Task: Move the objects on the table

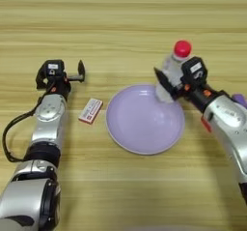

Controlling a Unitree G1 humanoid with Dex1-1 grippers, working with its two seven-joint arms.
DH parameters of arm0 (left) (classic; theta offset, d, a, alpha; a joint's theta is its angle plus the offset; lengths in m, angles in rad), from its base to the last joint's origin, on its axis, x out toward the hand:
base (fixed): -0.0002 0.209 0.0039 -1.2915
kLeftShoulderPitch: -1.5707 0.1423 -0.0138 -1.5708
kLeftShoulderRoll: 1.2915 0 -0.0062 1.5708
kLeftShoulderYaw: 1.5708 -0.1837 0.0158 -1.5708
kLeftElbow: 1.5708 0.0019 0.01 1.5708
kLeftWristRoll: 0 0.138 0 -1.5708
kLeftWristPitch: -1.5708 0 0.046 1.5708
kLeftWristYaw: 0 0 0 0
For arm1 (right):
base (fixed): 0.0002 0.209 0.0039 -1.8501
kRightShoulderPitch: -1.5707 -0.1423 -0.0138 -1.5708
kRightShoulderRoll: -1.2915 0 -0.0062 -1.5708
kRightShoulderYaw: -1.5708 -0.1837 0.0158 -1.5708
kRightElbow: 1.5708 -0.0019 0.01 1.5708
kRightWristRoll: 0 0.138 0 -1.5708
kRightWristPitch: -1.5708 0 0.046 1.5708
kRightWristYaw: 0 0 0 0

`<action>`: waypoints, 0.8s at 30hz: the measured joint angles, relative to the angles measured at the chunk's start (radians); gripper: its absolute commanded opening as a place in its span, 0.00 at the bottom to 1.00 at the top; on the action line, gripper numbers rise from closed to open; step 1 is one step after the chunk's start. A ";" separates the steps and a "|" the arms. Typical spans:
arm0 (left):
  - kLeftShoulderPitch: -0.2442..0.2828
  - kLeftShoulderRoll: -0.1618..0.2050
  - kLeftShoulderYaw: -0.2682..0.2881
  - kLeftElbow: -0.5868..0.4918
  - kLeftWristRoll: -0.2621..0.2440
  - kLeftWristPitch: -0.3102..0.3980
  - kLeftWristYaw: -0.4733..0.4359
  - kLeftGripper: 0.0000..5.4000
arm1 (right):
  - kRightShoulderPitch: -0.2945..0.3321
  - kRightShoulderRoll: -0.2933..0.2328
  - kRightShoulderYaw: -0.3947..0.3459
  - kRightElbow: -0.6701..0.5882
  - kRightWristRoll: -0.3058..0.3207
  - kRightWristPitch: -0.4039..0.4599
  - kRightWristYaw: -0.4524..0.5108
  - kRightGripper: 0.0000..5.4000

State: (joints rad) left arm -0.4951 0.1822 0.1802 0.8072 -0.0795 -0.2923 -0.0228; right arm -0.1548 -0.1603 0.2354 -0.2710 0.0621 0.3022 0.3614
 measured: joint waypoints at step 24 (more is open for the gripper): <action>0.007 -0.004 -0.001 -0.010 0.004 0.000 0.001 1.00 | 0.014 0.039 0.093 0.119 -0.030 -0.071 0.016 0.81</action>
State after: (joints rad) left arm -0.4881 0.1785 0.1795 0.7968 -0.0750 -0.2923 -0.0219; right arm -0.1407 -0.1208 0.3286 -0.1516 0.0319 0.2313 0.3773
